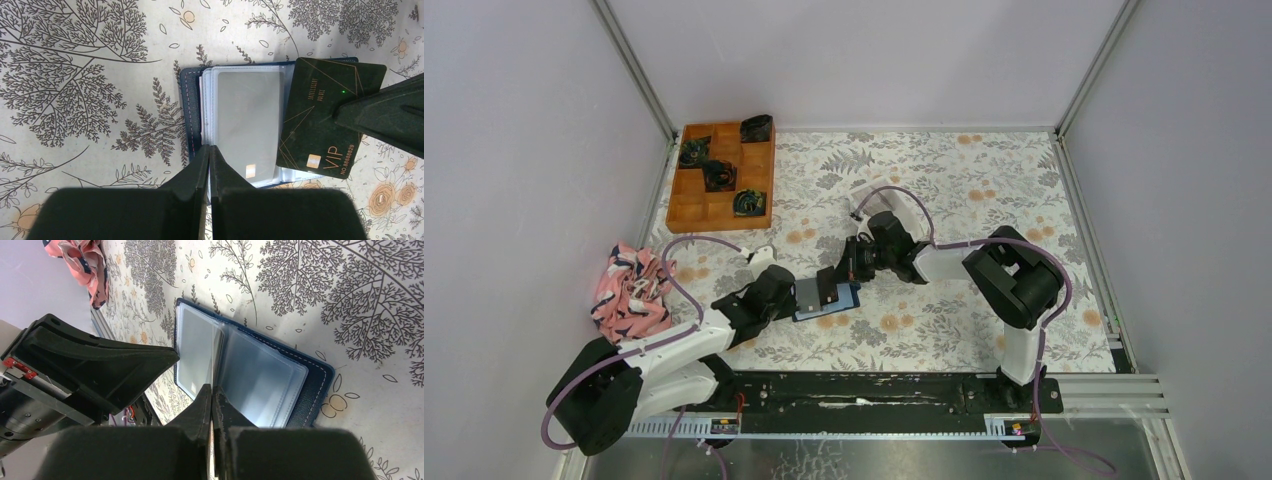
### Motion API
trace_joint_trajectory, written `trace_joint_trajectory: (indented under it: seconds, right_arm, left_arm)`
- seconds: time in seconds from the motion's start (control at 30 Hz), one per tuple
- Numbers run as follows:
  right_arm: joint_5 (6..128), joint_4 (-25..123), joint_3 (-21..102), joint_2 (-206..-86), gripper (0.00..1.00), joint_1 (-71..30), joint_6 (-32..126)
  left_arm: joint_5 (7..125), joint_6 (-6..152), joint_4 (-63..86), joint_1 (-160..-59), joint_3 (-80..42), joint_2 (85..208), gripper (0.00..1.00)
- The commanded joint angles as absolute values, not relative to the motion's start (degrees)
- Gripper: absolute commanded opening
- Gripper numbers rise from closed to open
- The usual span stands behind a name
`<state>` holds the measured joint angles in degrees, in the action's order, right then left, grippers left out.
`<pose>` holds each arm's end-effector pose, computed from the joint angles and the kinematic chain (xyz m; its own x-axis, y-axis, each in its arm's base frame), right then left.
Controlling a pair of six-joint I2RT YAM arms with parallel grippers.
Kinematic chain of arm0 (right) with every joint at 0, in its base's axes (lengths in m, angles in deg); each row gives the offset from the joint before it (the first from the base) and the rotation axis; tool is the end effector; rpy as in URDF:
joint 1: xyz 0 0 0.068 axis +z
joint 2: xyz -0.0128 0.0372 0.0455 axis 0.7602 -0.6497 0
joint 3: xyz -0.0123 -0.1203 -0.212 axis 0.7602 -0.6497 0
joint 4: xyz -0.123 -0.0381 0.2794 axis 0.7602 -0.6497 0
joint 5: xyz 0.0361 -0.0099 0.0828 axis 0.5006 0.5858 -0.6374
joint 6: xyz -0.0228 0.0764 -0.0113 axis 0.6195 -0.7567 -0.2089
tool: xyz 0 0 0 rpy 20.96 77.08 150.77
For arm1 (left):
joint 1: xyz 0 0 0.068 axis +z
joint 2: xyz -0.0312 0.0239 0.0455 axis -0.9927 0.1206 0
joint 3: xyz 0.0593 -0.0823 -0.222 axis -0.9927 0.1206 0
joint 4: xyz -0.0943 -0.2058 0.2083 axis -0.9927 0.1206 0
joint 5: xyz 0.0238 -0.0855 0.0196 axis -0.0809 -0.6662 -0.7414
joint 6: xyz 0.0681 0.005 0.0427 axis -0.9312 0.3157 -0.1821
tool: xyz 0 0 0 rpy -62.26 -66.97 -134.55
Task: Put the credit cards into the card holder
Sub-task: Insert the credit card into the card holder.
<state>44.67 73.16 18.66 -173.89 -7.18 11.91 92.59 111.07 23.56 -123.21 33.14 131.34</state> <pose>0.2924 0.3125 0.0562 -0.8890 -0.0207 -0.4575 -0.4045 0.5040 0.7632 0.2096 -0.1482 0.0655 -0.7299 -0.3271 -0.6002 -0.1477 0.9328 -0.3288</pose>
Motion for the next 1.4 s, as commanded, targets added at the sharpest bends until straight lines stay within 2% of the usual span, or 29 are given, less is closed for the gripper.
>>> trace_joint_trajectory:
  seconds: [0.0, 1.37]
  right_arm:
    - [44.03, 76.45, 18.09, -174.79, 0.0, -7.4, 11.41]
    - [44.93, 81.99, 13.53, -177.8, 0.0, -3.99, 8.51]
  left_arm:
    - [94.03, 111.34, 23.51, -123.56, 33.23, 131.77, 0.05]
    - [93.96, 111.43, 23.3, -123.57, 33.14, 131.93, 0.04]
